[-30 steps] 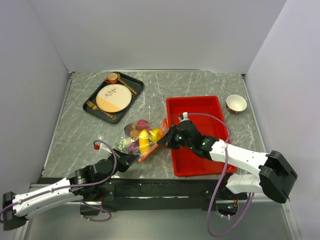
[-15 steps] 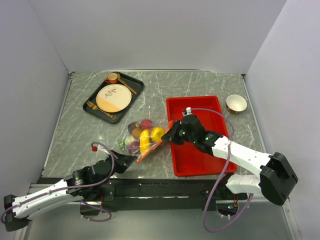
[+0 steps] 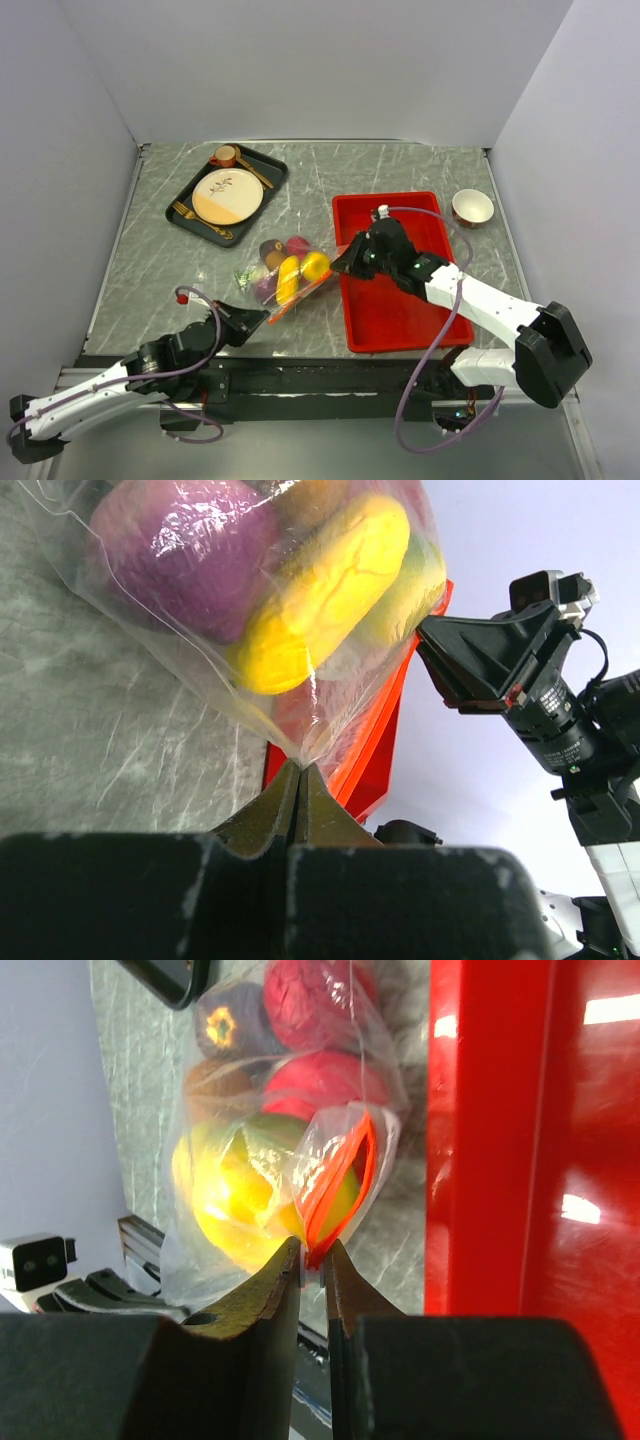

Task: Place the food in the zip-top bag and seal the zipper
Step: Zip the zipper food storage bag at the center of the board, then place the zipper food storage bag at the center of the board.

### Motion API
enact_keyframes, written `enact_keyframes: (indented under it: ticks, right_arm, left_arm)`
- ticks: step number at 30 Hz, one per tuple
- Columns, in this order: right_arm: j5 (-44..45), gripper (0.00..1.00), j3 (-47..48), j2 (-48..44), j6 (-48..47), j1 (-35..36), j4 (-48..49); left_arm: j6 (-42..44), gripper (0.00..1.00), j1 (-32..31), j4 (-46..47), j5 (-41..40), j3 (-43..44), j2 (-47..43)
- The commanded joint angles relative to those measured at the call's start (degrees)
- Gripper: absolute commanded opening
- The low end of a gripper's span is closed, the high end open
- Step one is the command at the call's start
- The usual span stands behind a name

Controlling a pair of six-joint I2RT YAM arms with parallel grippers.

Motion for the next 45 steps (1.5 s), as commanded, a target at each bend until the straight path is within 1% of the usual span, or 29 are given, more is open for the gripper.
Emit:
enact_keyframes:
  ticks: [1, 13, 21, 23, 27, 29, 30, 31, 32, 33, 34, 35, 36, 37, 39, 40, 41, 43, 44, 45]
  right_arm:
    - [6.30, 0.17, 3.69, 0.49, -3.51, -4.31, -0.80]
    - [3.66, 0.18, 5.45, 2.60, -5.36, -8.44, -0.72]
    - [3.84, 0.18, 7.12, 4.27, -6.24, -10.99, -0.89]
    - [3.57, 0.18, 7.38, 4.89, -6.41, -11.26, -0.54]
    - [2.44, 0.19, 7.74, 5.94, -6.32, -11.43, 0.07]
    - [1.03, 0.19, 7.82, 6.73, -6.23, -11.43, 0.86]
    - [0.76, 0.20, 7.91, 7.08, -6.32, -11.43, 0.86]
    - [0.41, 0.20, 7.91, 7.52, -6.41, -11.43, 1.39]
    - [-0.90, 0.22, 8.00, 7.87, -7.11, -11.52, 1.65]
    - [-1.95, 0.24, 8.35, 8.31, -7.64, -11.44, 1.92]
    - [-2.83, 0.24, 8.87, 9.45, -8.60, -11.35, 1.66]
    - [-2.67, 0.24, 9.31, 10.07, -8.96, -11.35, 1.05]
    - [-2.84, 0.24, 10.01, 10.68, -9.31, -11.35, 0.69]
    - [-3.10, 0.24, 10.28, 11.47, -9.66, -11.35, 0.43]
    - [-3.37, 0.25, 11.68, 12.53, -11.33, -11.35, -0.45]
    - [-3.28, 0.26, 11.95, 12.88, -12.55, -11.35, -1.06]
    - [-3.28, 0.34, 12.13, 12.89, -13.17, -11.35, -1.07]
    - [-0.75, 0.39, 12.65, 11.93, -14.31, -11.35, -2.64]
    - [0.40, 0.45, 12.83, 11.40, -14.76, -11.35, -3.35]
    - [3.37, 0.48, 13.09, 10.79, -15.11, -11.35, -4.83]
  left_arm:
    - [-0.26, 0.01, 0.08, -9.37, -3.03, 1.15, -1.64]
    - [-0.70, 0.01, 0.08, -11.66, -3.55, 1.76, -2.44]
    - [-0.96, 0.01, 0.08, -12.36, -3.64, 2.12, -2.44]
    - [-0.53, 0.01, 0.08, -11.92, -3.55, 2.12, -4.00]
    - [-0.17, 0.01, 0.08, -10.08, -3.03, 1.85, -3.32]
    - [0.18, 0.01, 0.08, -8.06, -2.59, 1.42, -3.05]
    - [0.70, 0.01, 0.08, -7.18, -2.24, 1.24, -1.57]
    - [1.49, 0.01, 0.08, -4.39, -1.36, 0.98, -1.12]
    - [5.68, 0.04, 0.08, -2.10, -0.75, 0.80, 0.01]
    - [8.50, 0.18, 0.08, 1.14, 0.22, 0.71, 0.63]
    - [10.62, 0.23, 0.08, 4.83, 1.97, 0.80, 1.51]
    - [13.16, 0.27, 0.08, 6.35, 2.59, 0.97, 3.52]
    - [14.93, 0.39, 0.08, 7.84, 3.38, 1.32, 4.67]
    - [16.51, 0.44, 0.00, 8.81, 4.26, 2.54, 5.90]
    - [20.12, 0.52, 0.08, 9.53, 4.62, 4.30, 9.86]
    - [21.00, 0.54, 0.08, 9.09, 4.53, 6.31, 12.22]
    - [22.66, 0.55, 0.08, 8.04, 3.84, 7.38, 13.20]
    - [23.99, 0.58, 0.08, 6.19, 2.43, 10.37, 15.13]
    - [24.96, 0.59, 0.08, 5.40, 0.68, 11.16, 15.32]
    - [25.23, 0.62, 0.08, 3.57, -0.38, 12.56, 15.32]
